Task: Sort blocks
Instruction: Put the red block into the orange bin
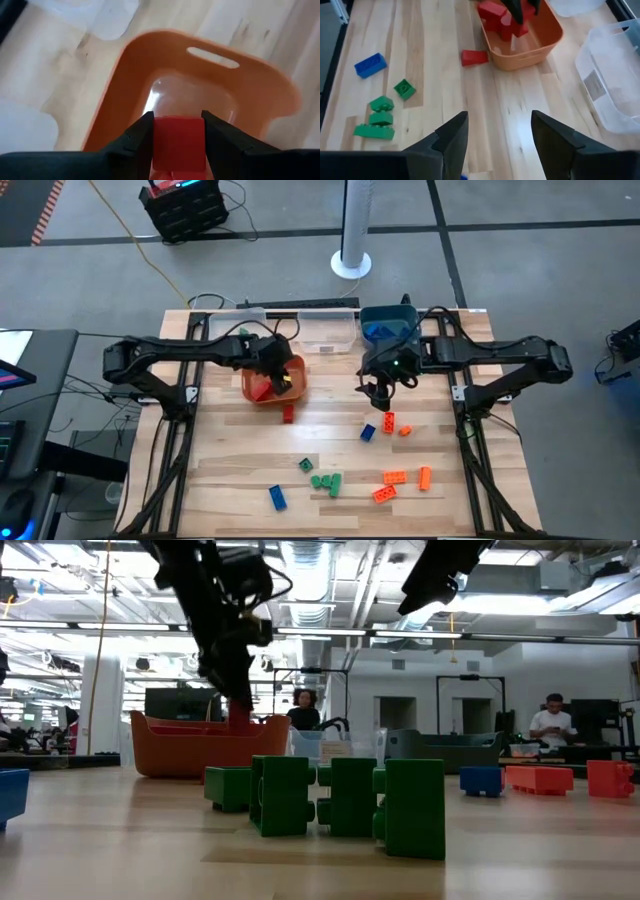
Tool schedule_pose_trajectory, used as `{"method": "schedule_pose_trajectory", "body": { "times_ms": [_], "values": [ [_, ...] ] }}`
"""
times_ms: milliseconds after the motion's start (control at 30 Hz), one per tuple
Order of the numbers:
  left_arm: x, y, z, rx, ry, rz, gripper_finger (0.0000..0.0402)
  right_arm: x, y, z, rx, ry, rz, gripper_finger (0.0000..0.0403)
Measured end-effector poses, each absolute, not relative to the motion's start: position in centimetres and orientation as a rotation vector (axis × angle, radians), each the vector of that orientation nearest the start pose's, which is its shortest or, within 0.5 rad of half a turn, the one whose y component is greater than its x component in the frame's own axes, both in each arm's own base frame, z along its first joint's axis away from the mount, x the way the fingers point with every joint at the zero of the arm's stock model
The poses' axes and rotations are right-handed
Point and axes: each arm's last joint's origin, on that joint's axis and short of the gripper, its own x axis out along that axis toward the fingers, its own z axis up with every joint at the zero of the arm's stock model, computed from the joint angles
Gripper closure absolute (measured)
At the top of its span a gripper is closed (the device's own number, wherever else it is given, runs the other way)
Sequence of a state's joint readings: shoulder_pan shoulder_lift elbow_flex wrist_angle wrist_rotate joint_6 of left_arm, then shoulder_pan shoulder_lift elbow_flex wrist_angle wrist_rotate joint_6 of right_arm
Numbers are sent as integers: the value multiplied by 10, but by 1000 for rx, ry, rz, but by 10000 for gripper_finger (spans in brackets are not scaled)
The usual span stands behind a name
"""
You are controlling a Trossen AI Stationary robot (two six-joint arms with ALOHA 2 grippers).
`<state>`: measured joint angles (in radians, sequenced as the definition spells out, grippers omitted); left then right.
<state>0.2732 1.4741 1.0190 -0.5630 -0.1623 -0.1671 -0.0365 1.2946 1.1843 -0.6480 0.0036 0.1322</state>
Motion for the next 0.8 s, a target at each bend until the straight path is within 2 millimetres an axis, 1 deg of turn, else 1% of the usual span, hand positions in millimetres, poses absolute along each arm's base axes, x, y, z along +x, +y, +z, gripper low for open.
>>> {"method": "schedule_pose_trajectory", "body": {
  "times_ms": [100,267,400,533,633,733,800],
  "values": [
    [280,83,221,-228,937,495,263,268,-7,324,135,756,-84,182],
    [281,84,211,-263,872,511,262,268,-8,323,135,761,-100,182],
    [278,83,205,-315,876,538,258,268,-8,323,145,760,-105,182],
    [277,82,204,-311,890,520,230,266,-6,321,145,787,-103,182],
    [276,81,203,-316,907,506,202,262,-10,317,193,845,-139,182],
    [276,81,203,-314,918,478,179,261,-17,308,272,921,-208,182],
    [276,81,206,-306,929,471,168,263,-22,295,368,974,-284,182]
  ]
}}
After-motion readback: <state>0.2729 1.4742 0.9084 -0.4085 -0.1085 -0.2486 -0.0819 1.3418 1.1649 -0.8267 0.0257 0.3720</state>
